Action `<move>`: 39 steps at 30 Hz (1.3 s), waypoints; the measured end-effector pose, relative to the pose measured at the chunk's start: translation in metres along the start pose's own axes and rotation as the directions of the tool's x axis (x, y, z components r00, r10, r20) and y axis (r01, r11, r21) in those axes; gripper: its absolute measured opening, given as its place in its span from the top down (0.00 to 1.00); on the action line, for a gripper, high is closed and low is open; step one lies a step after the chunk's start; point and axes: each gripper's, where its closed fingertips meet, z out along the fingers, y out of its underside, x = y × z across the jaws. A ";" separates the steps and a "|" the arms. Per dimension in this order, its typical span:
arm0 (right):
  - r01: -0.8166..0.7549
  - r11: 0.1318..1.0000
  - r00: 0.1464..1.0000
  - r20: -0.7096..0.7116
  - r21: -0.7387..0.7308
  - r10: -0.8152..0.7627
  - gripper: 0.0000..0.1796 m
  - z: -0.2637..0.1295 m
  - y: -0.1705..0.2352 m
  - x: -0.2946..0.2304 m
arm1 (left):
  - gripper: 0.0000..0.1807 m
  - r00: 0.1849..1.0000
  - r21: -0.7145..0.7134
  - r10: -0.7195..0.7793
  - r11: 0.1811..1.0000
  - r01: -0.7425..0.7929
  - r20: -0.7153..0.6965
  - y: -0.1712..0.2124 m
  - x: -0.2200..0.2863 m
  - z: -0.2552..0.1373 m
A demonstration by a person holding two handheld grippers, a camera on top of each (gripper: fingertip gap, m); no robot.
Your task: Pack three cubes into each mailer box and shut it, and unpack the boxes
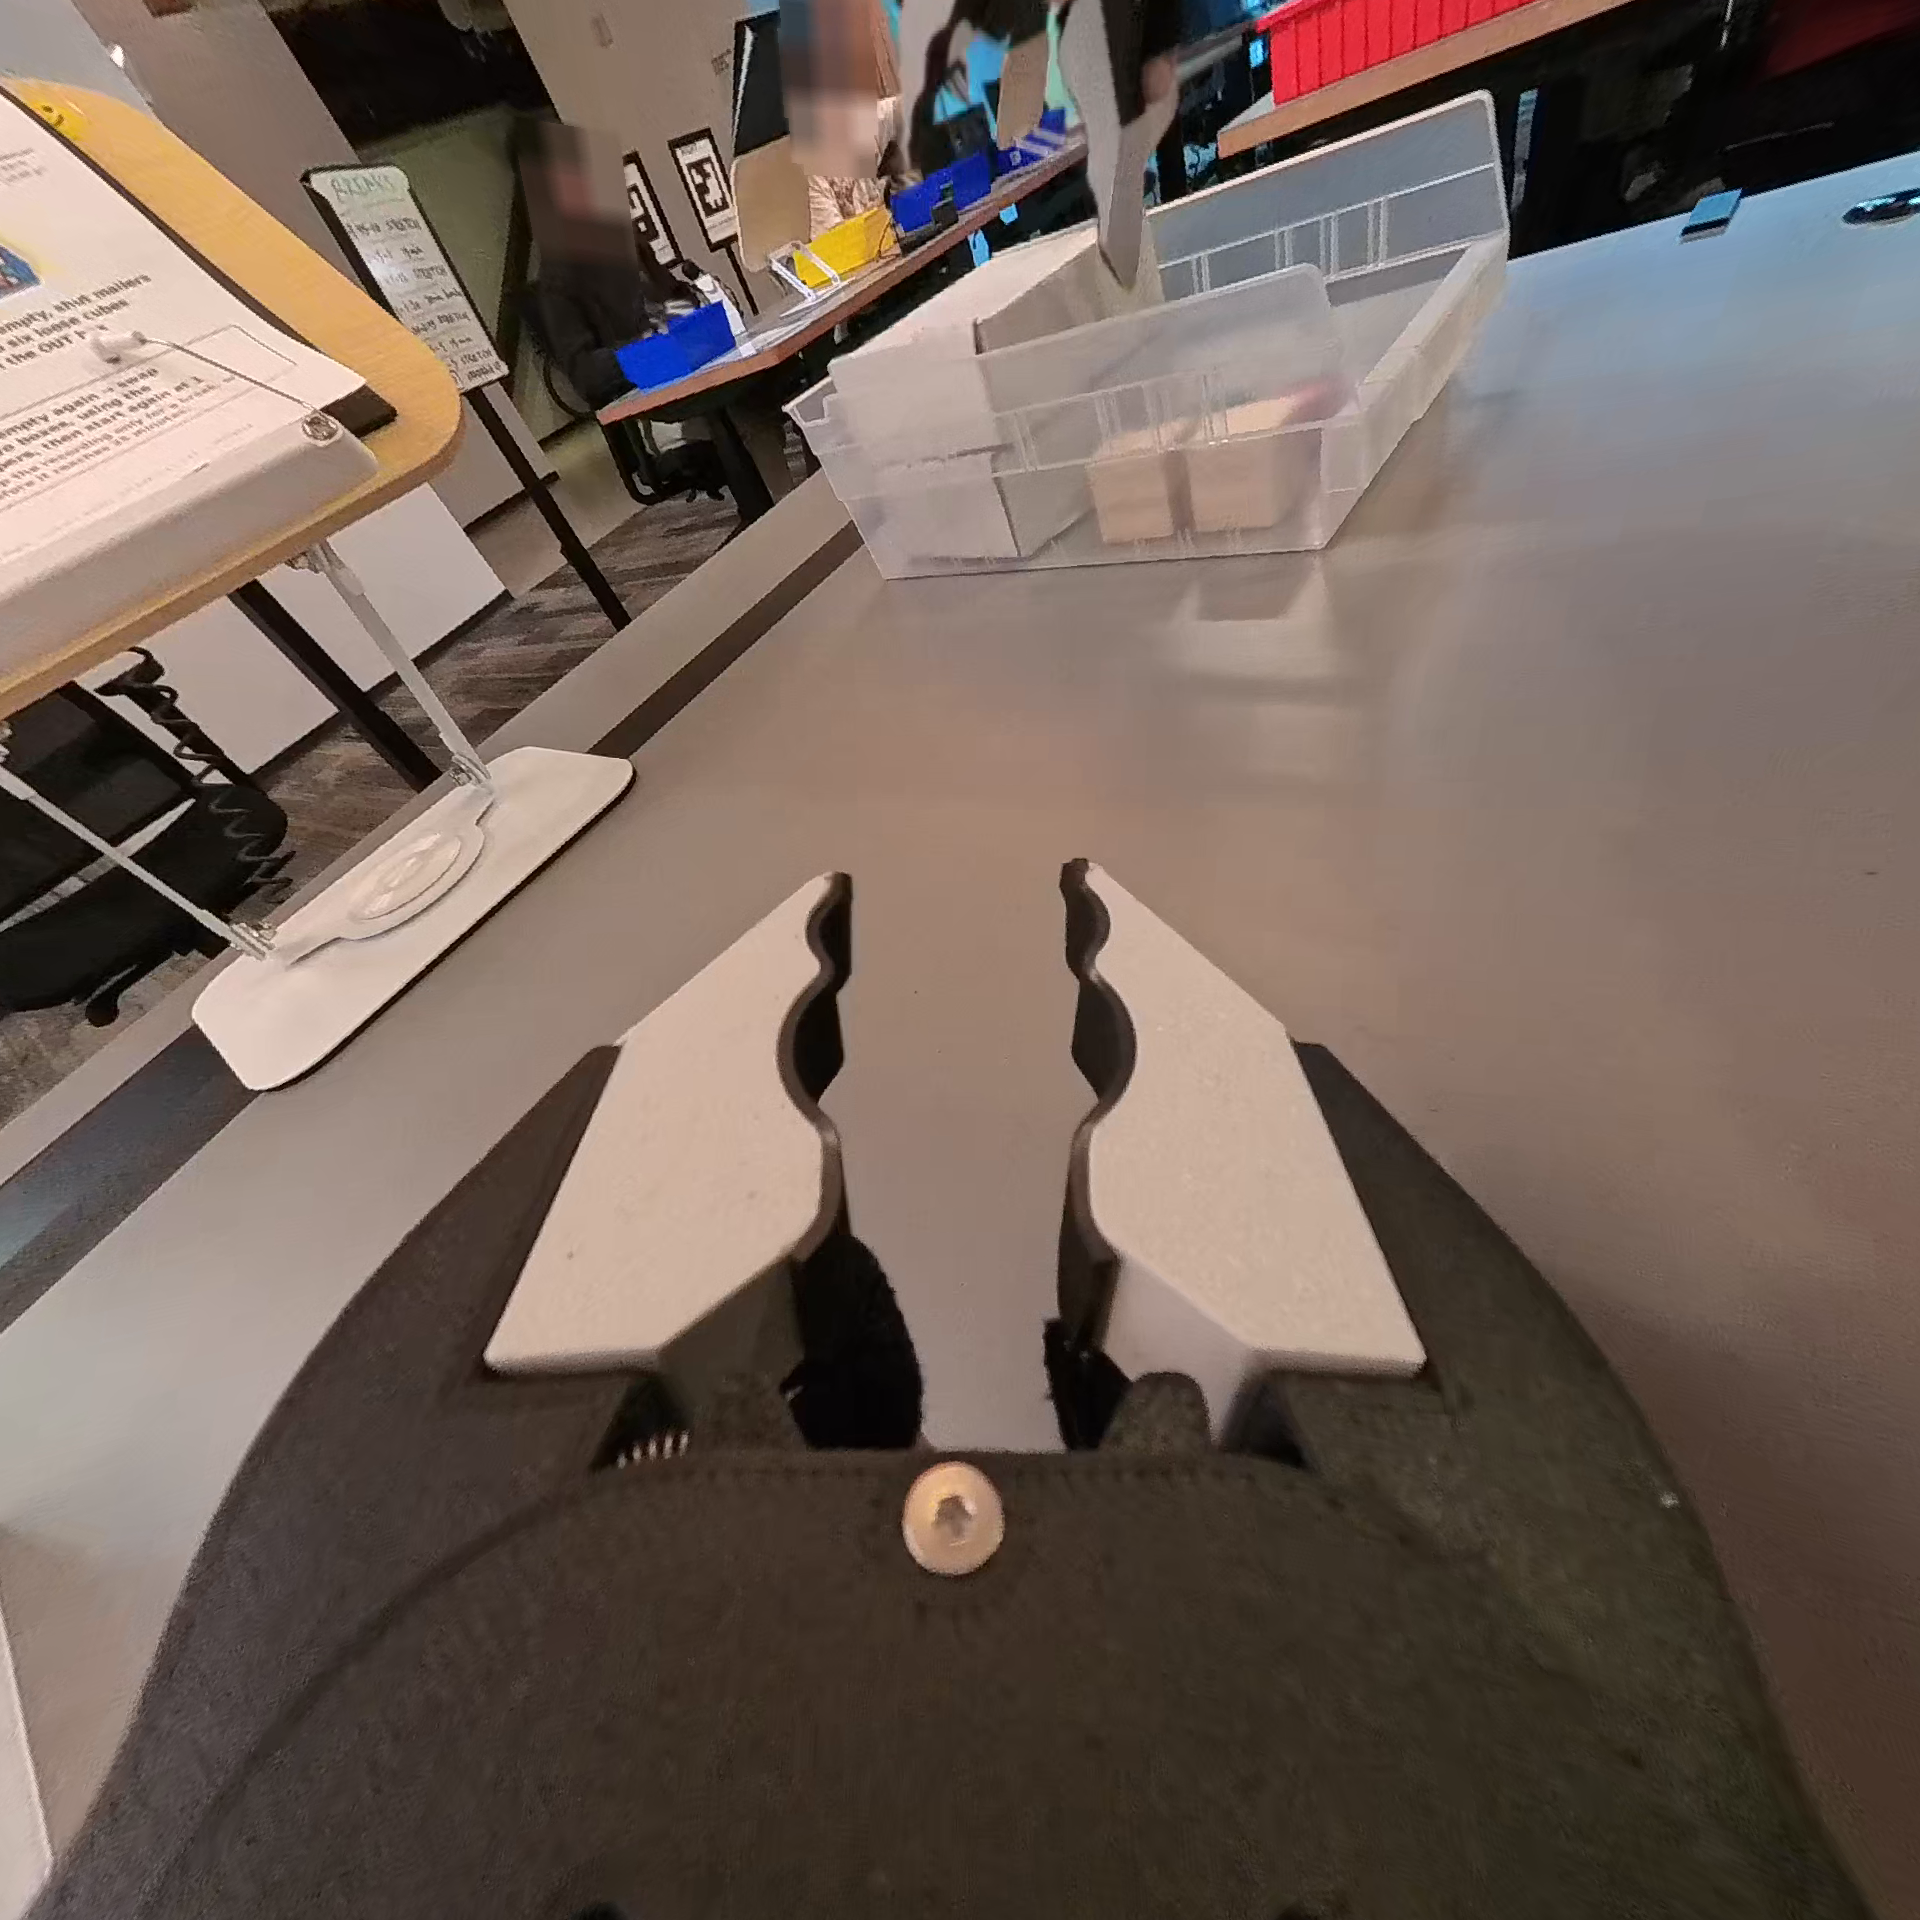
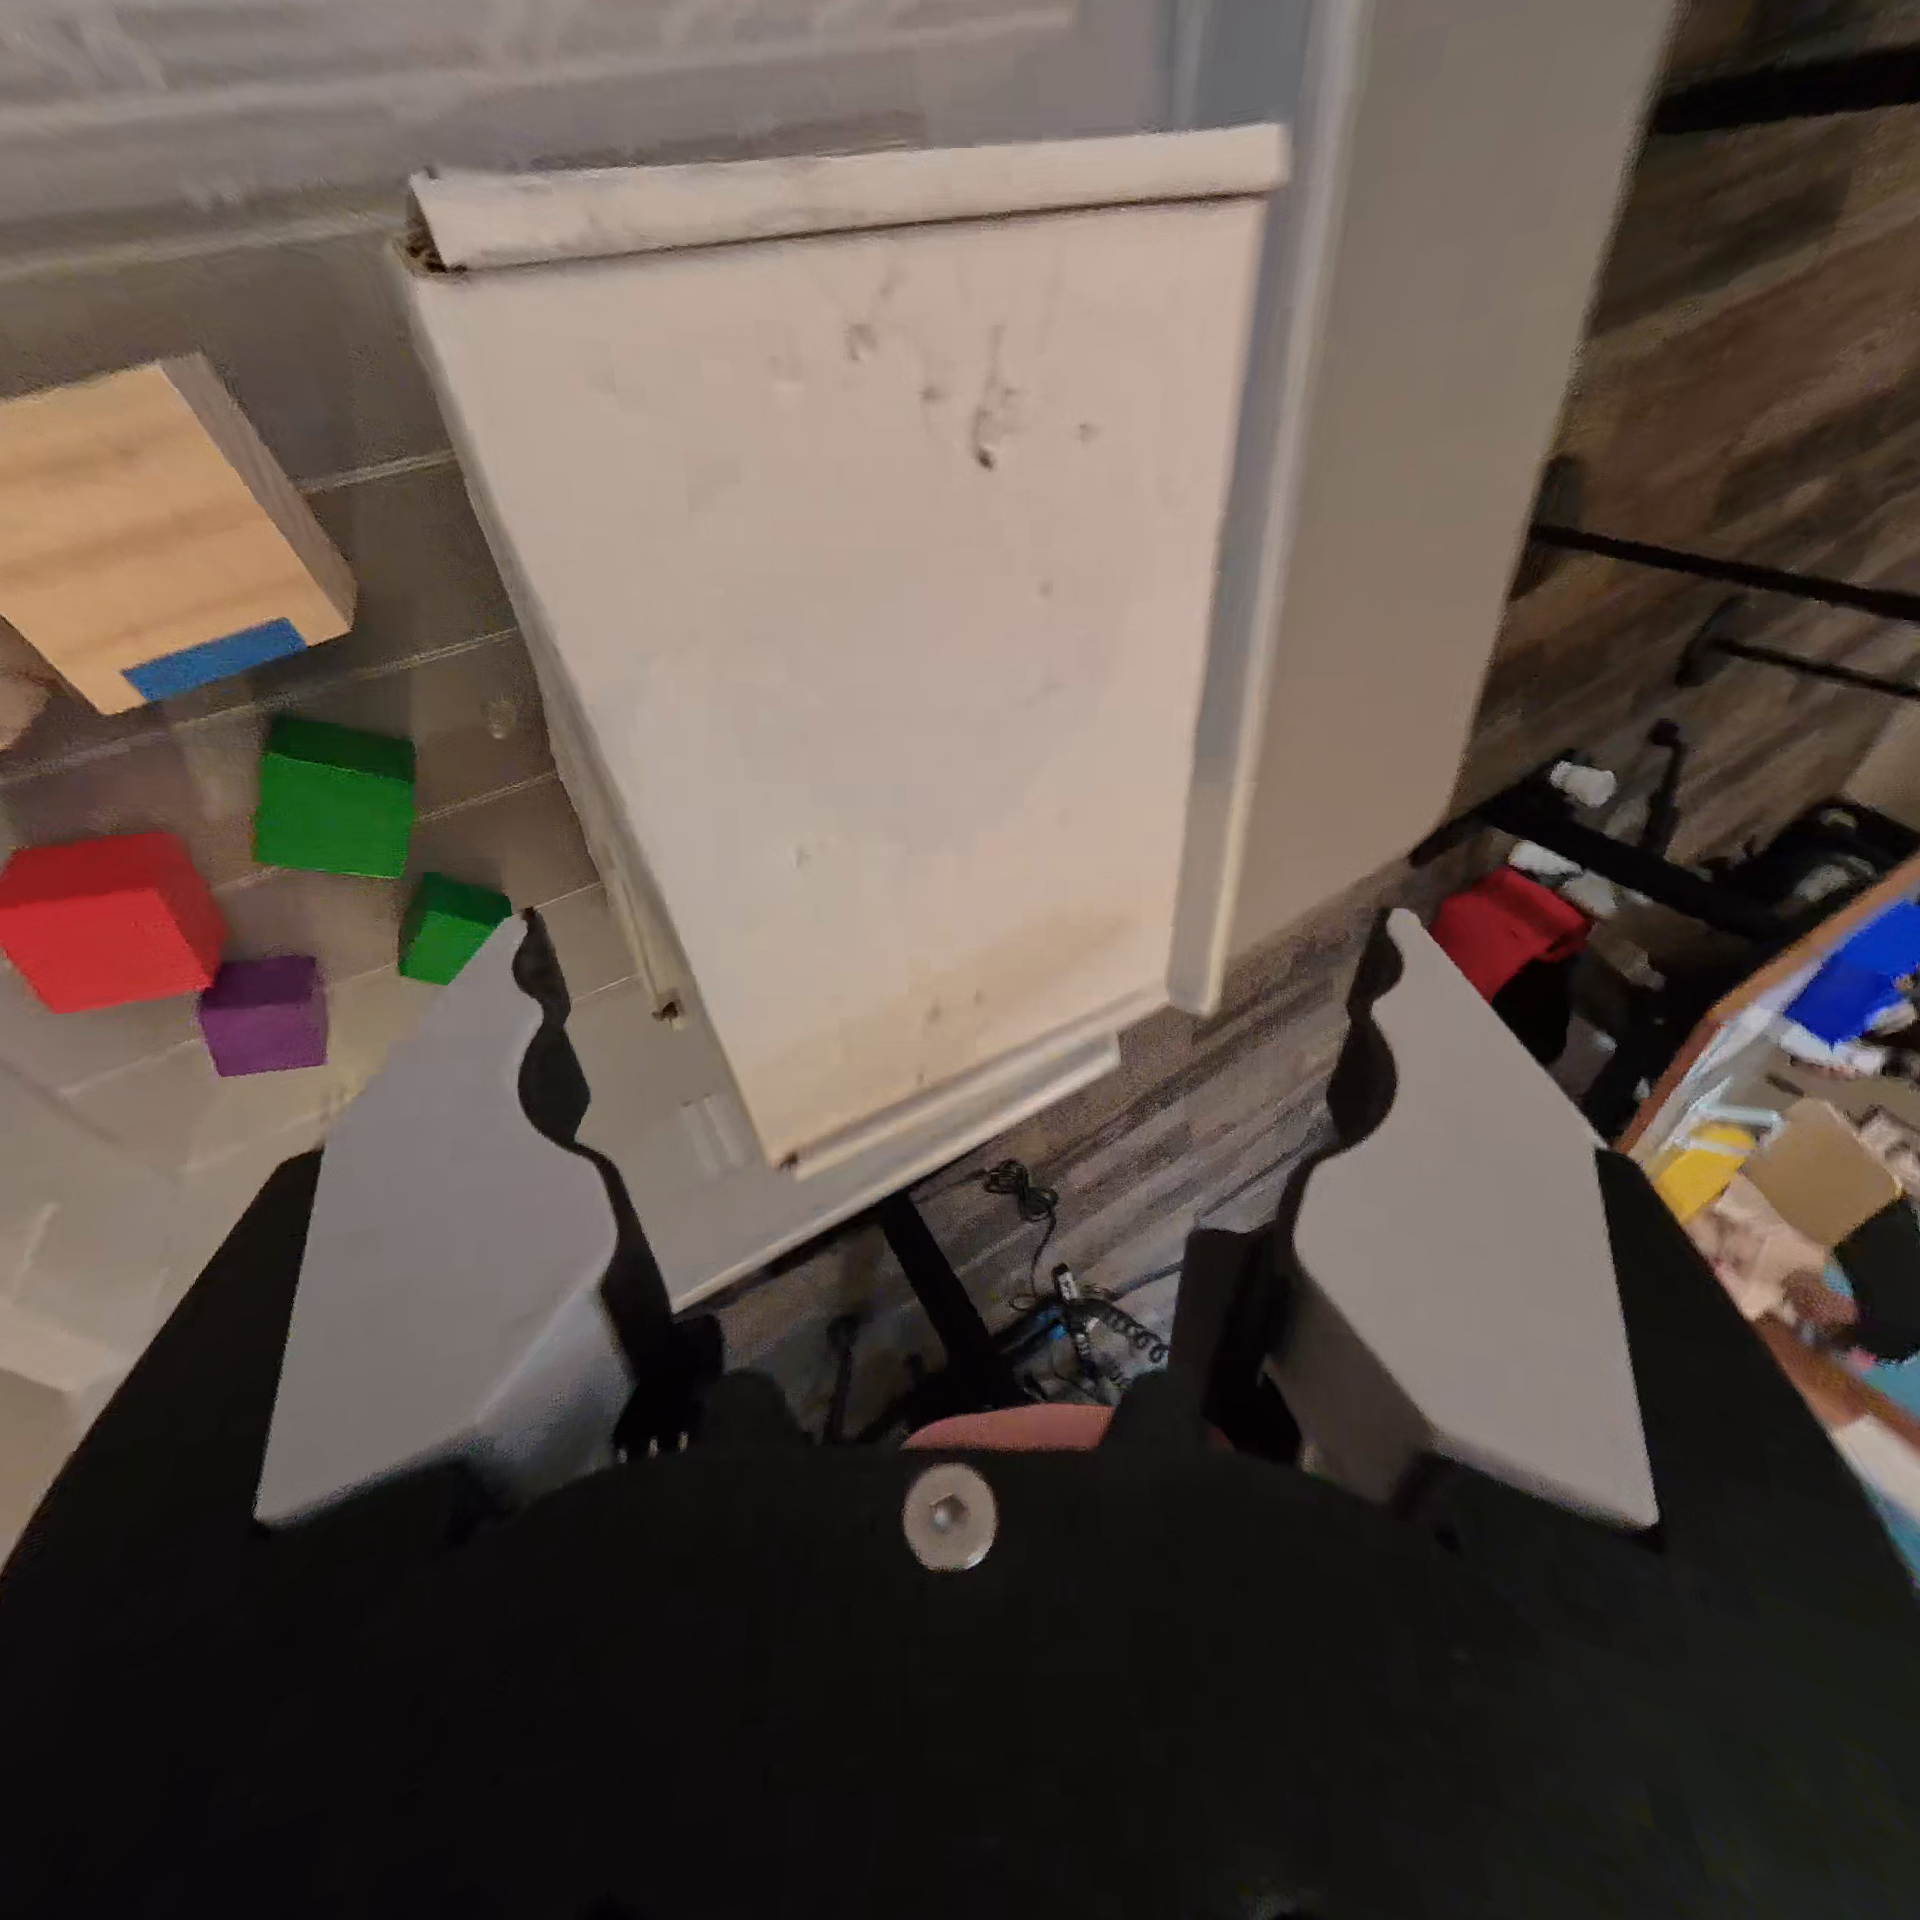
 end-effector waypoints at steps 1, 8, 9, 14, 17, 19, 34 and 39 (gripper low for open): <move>-0.057 0.998 0.998 -0.031 0.012 0.058 0.21 -0.011 0.004 0.003 | 0.77 1.000 0.007 0.001 1.000 -0.001 0.006 -0.001 -0.001 -0.001; -0.548 0.819 0.823 -0.063 0.171 0.564 0.43 -0.052 0.059 -0.021 | 0.69 0.997 0.047 -0.066 0.997 0.064 0.038 -0.036 -0.033 -0.021; -0.589 0.786 0.798 -0.024 0.188 0.603 0.45 -0.049 0.065 -0.032 | 0.68 0.996 0.045 -0.041 0.998 0.037 0.077 -0.043 -0.045 -0.029; -0.736 0.630 0.670 0.130 0.247 0.731 0.47 -0.026 0.078 -0.077 | 0.72 0.951 -0.055 -0.010 0.998 0.029 0.309 -0.048 -0.137 -0.098; -0.762 0.607 0.641 0.126 0.227 0.757 0.54 -0.011 0.087 -0.095 | 0.67 0.856 -0.237 0.053 0.968 0.083 0.514 -0.005 -0.205 -0.161; -0.771 0.596 0.632 0.162 0.224 0.758 0.60 -0.004 0.084 -0.105 | 0.64 0.810 -0.290 -0.012 0.931 0.224 0.586 0.027 -0.232 -0.201; -0.766 0.613 0.631 0.044 0.192 0.775 0.76 0.020 0.098 -0.111 | 0.61 0.585 -0.519 0.207 0.735 0.437 0.784 0.152 -0.289 -0.327; -0.794 0.570 0.597 0.095 0.211 0.796 0.81 0.020 0.096 -0.109 | 0.60 0.604 -0.519 0.162 0.707 0.481 0.780 0.171 -0.284 -0.327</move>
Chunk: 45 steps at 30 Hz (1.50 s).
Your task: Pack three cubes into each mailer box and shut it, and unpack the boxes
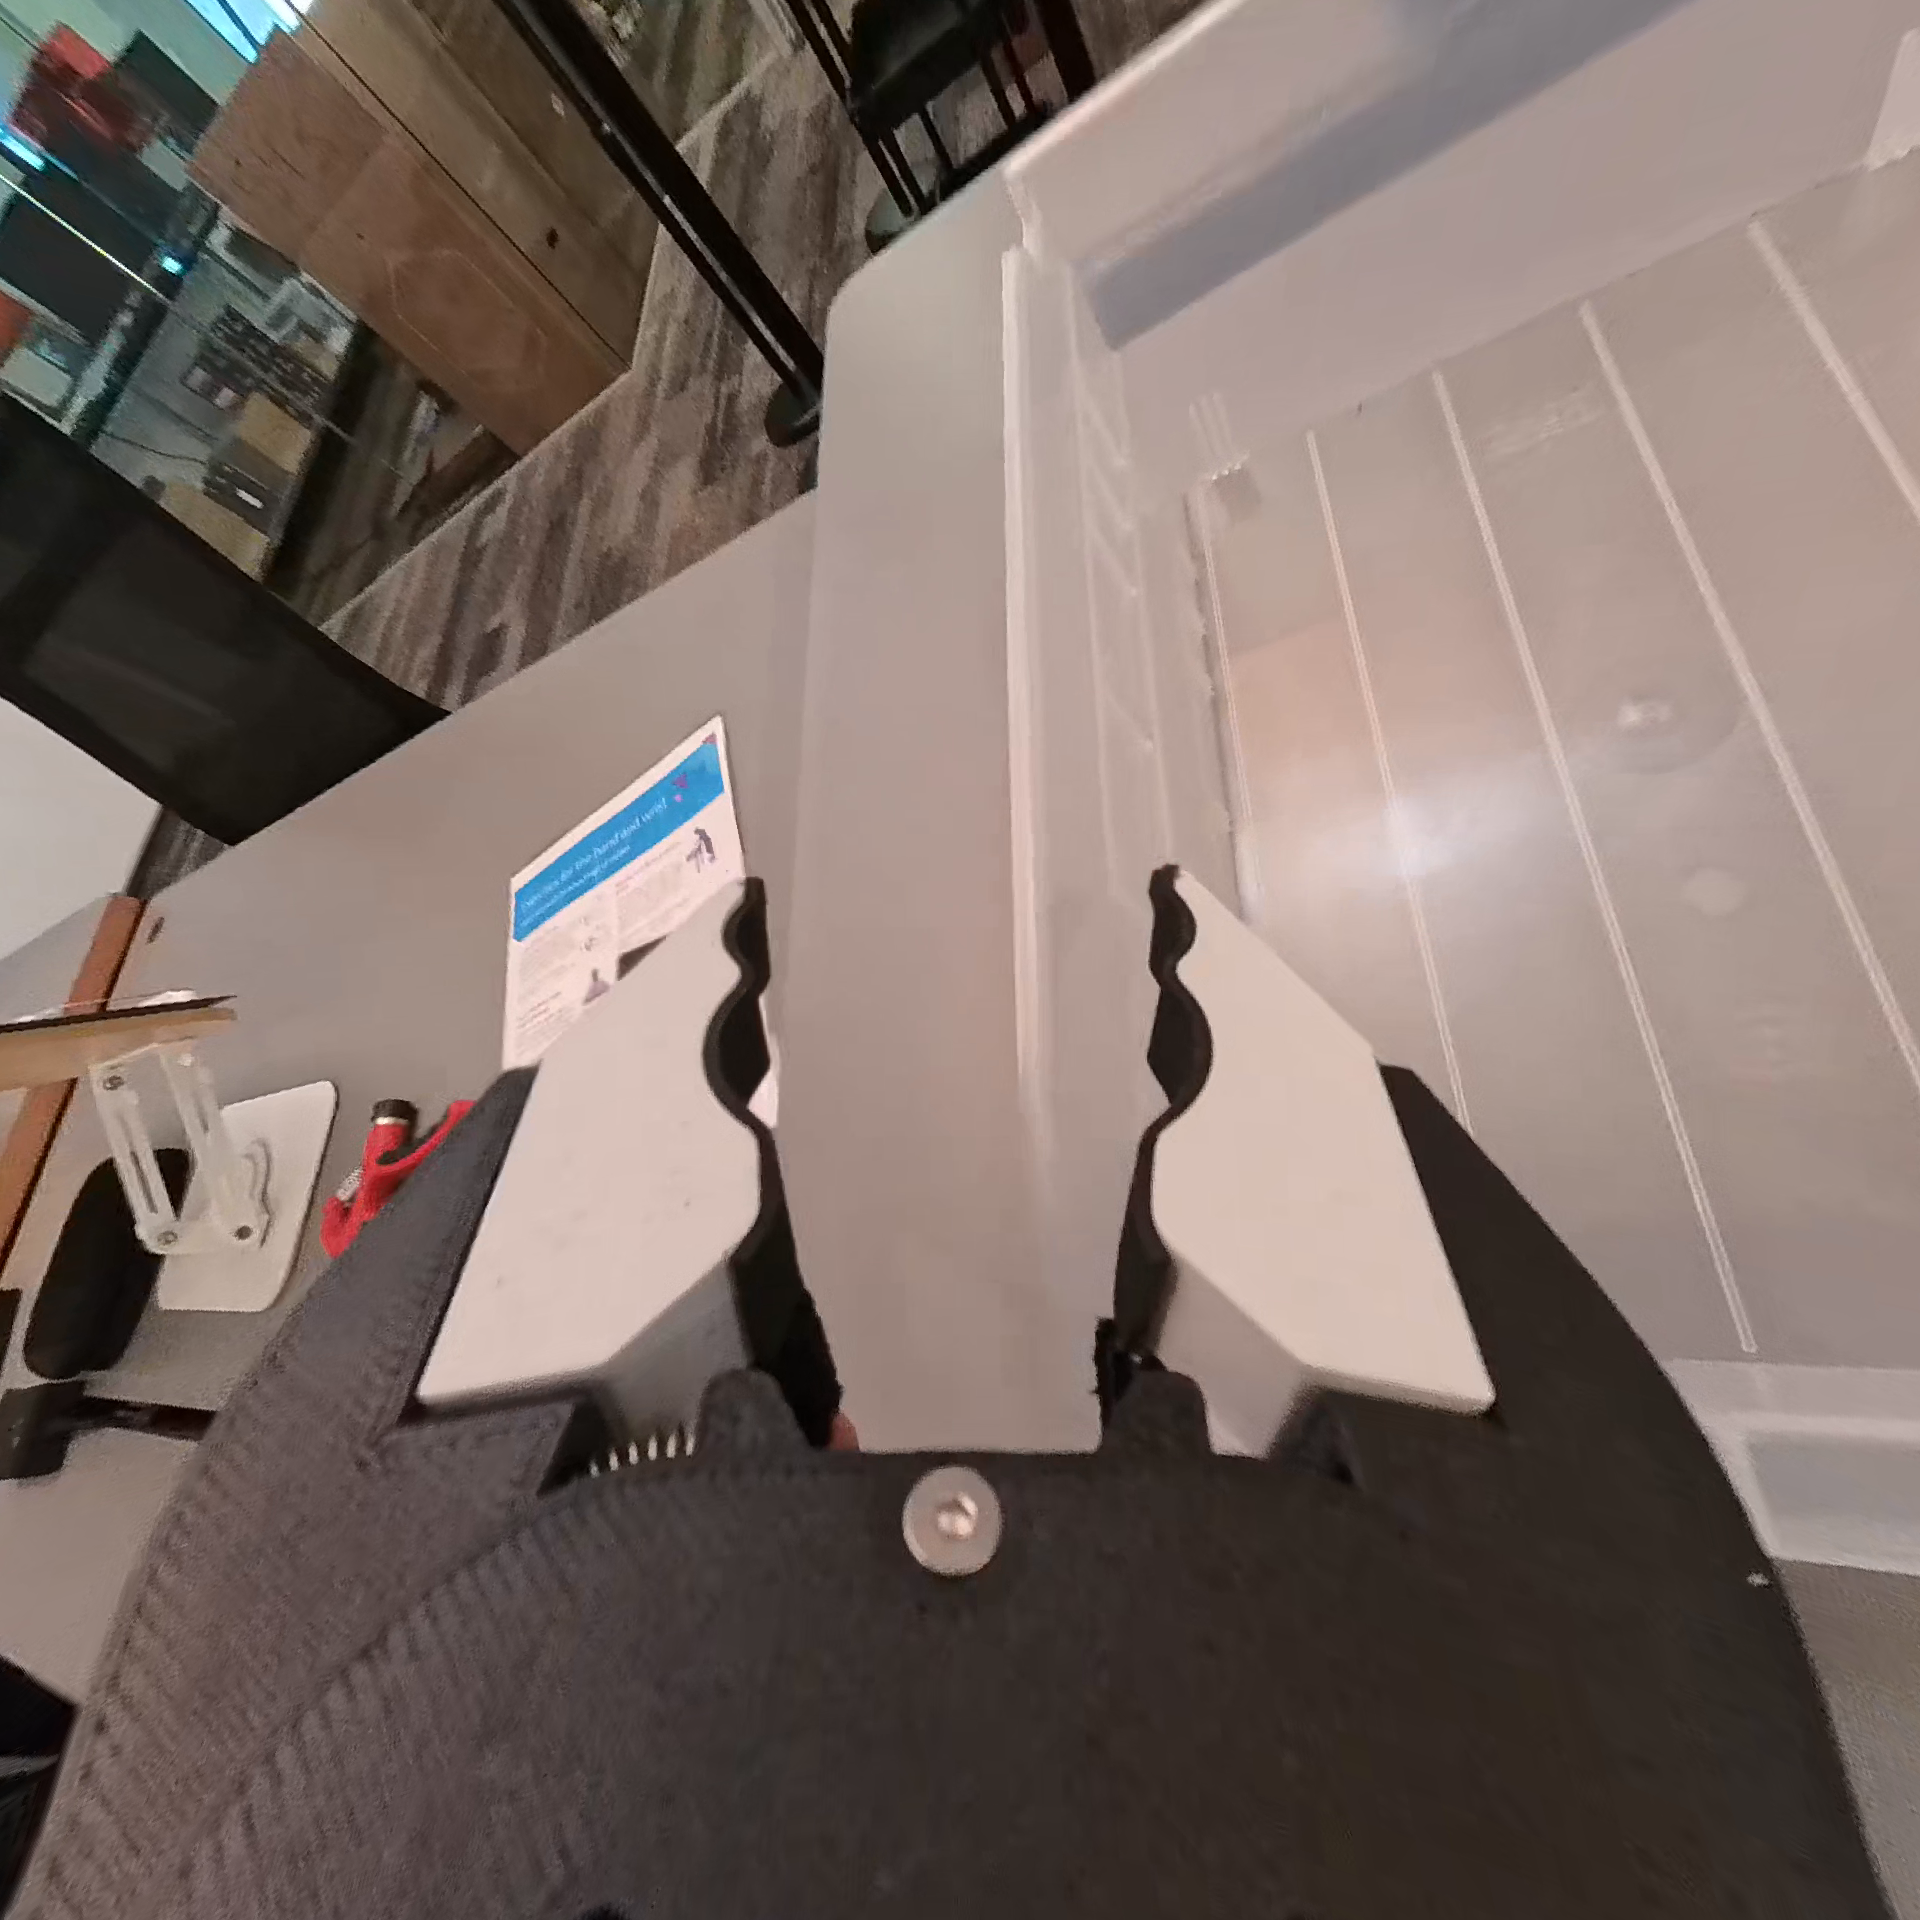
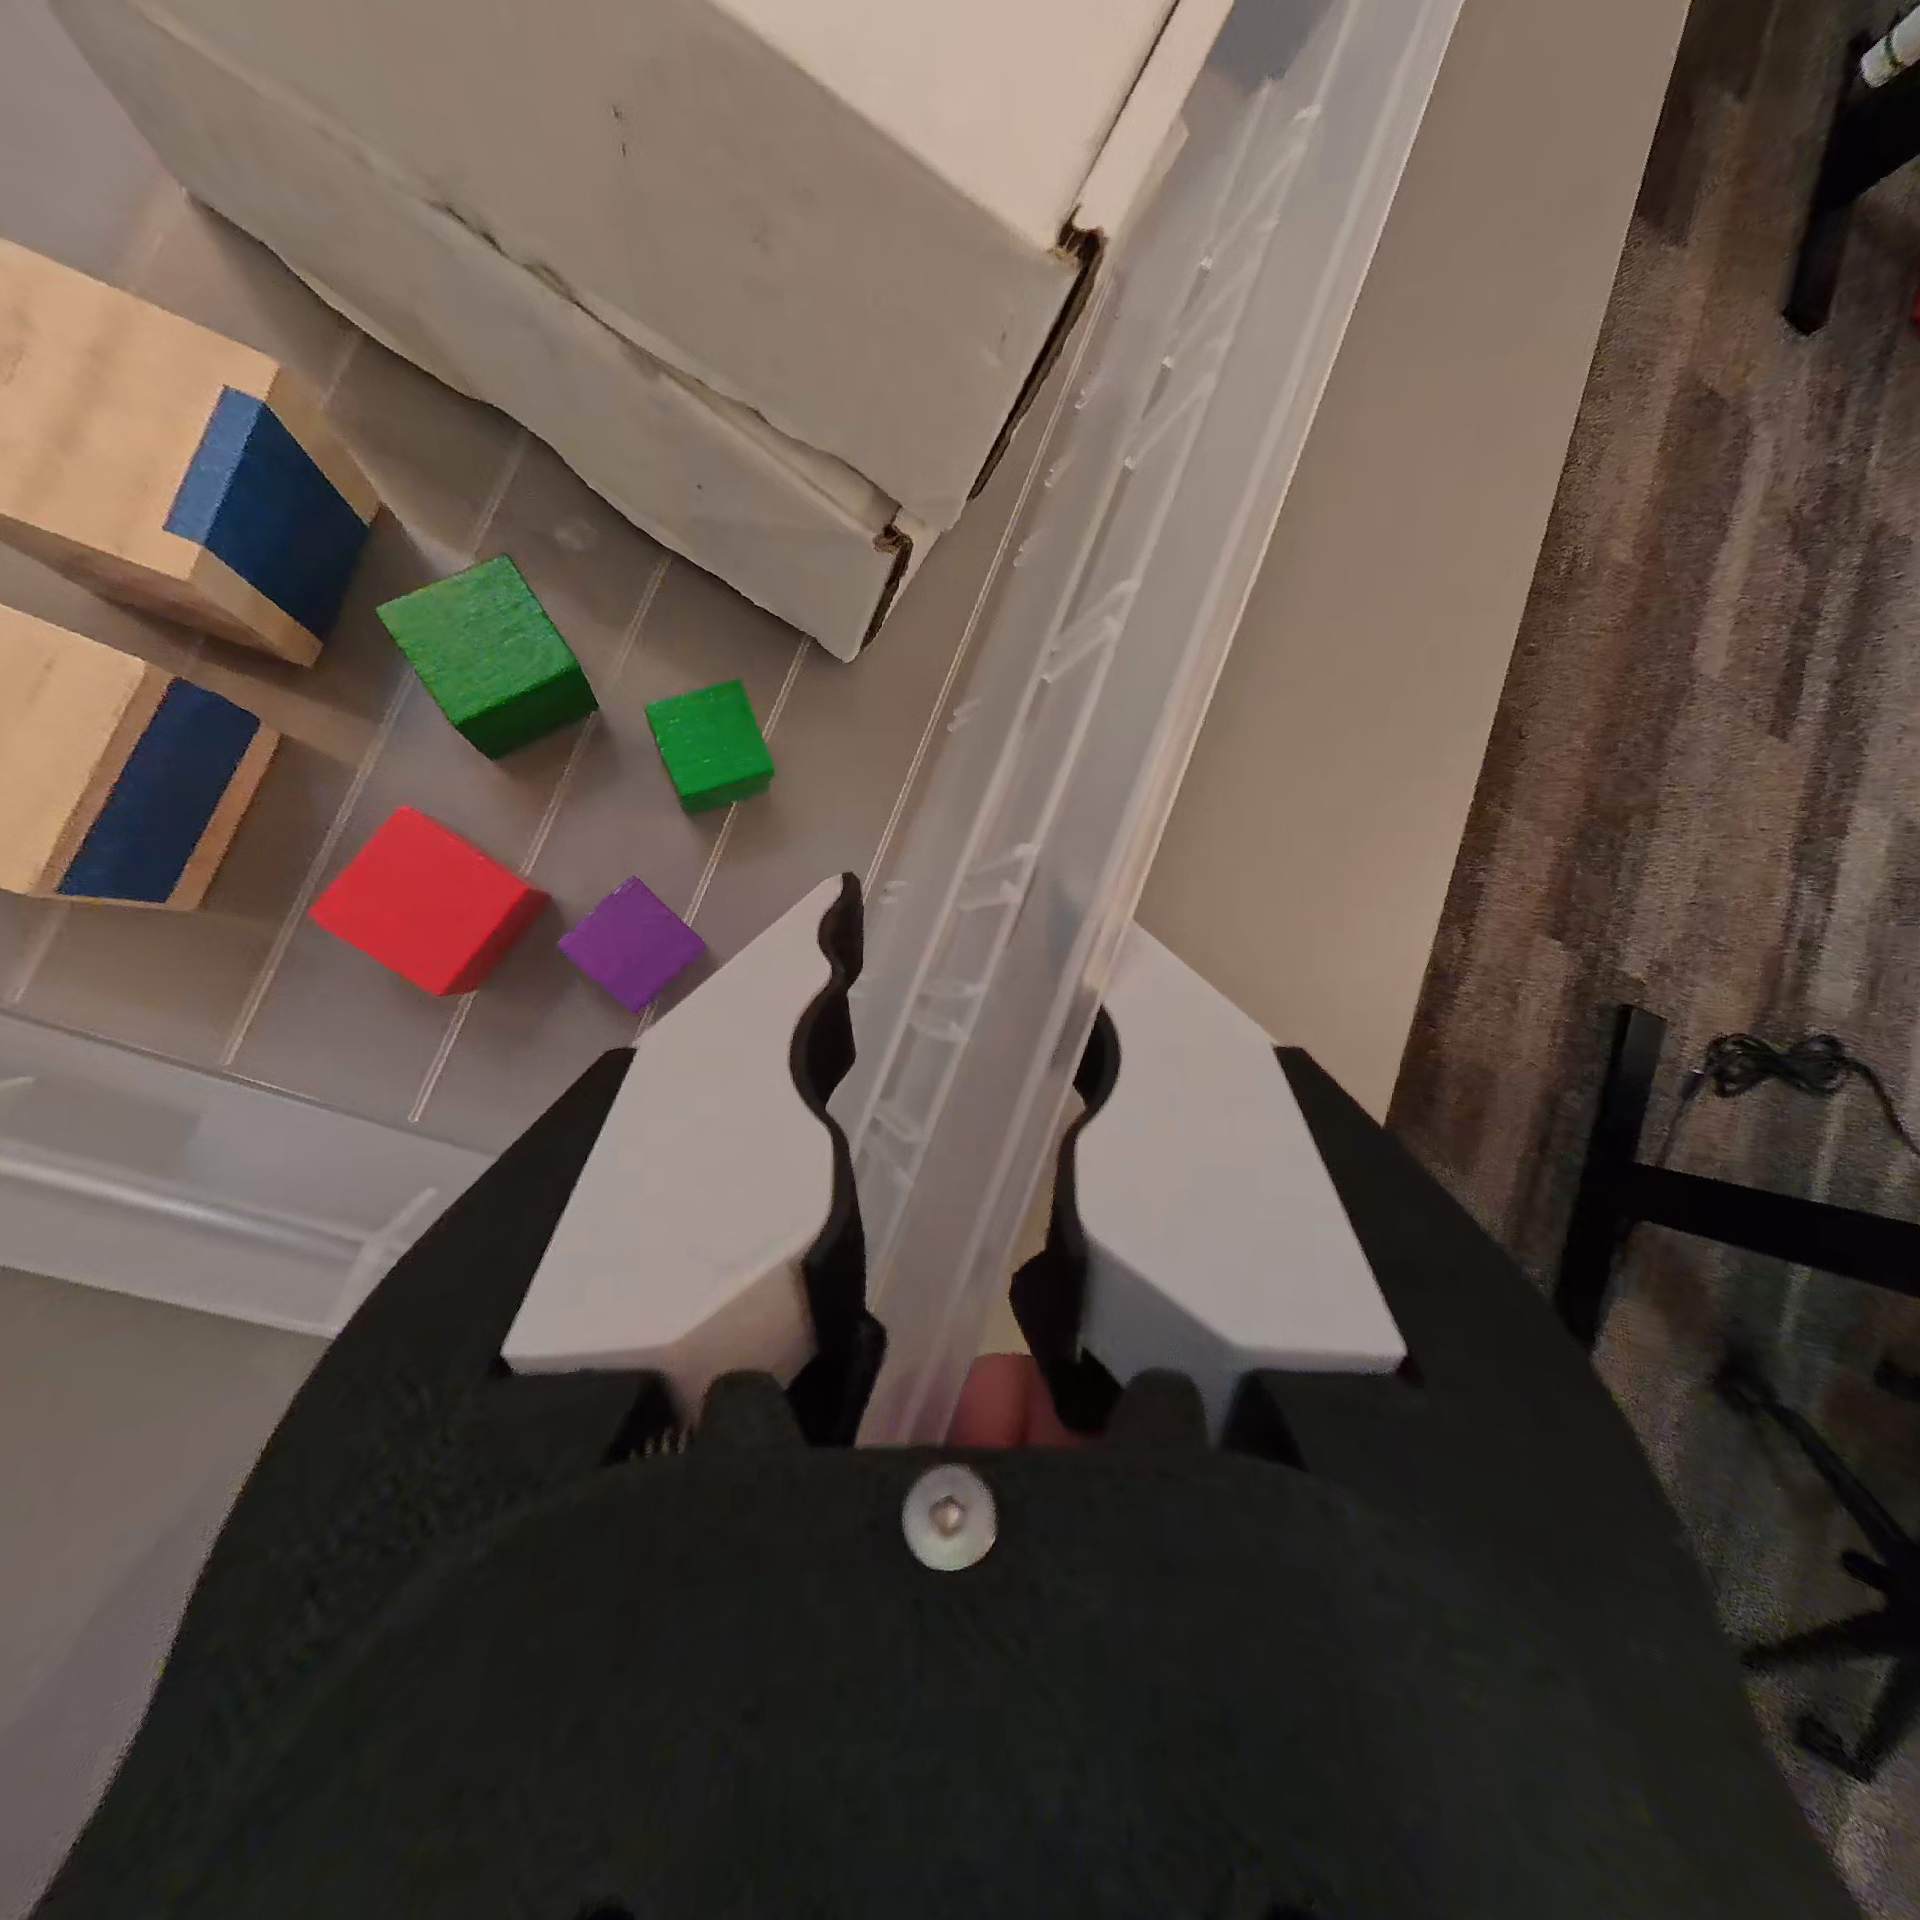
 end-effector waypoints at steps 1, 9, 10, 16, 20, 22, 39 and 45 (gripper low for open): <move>-0.007 1.000 1.000 0.008 0.006 0.007 0.82 0.000 -0.001 0.000 | 0.61 1.000 -0.004 -0.010 1.000 0.010 -0.016 0.002 0.003 0.002; -0.028 0.999 0.998 0.056 0.019 0.026 0.88 0.001 -0.003 -0.003 | 0.82 0.991 -0.045 -0.028 0.999 0.022 -0.133 0.014 0.023 0.014; -0.024 0.999 0.998 0.062 0.021 0.023 0.88 0.001 -0.003 -0.004 | 0.84 0.991 -0.040 -0.028 0.999 0.022 -0.135 0.014 0.024 0.016; -0.044 0.998 0.992 0.123 0.052 0.037 0.90 -0.001 -0.009 -0.021 | 0.93 0.947 -0.038 -0.181 0.983 0.177 -0.264 0.010 0.030 0.014; -0.037 0.997 0.990 0.142 0.067 0.027 0.91 -0.005 -0.016 -0.046 | 0.98 0.898 -0.022 -0.268 0.960 0.278 -0.350 0.007 0.033 0.006; -0.036 0.997 0.987 0.157 0.073 0.024 0.91 -0.008 -0.020 -0.061 | 0.98 0.872 -0.004 -0.299 0.947 0.322 -0.387 0.006 0.033 0.000; -0.079 0.985 0.966 0.257 0.155 0.038 0.90 -0.029 -0.071 -0.213 | 0.98 0.818 0.108 -0.386 0.876 0.470 -0.425 0.018 0.018 -0.044; -0.108 0.975 0.948 0.316 0.193 0.042 0.86 -0.035 -0.097 -0.273 | 0.98 0.801 0.183 -0.419 0.828 0.530 -0.427 0.005 -0.011 -0.066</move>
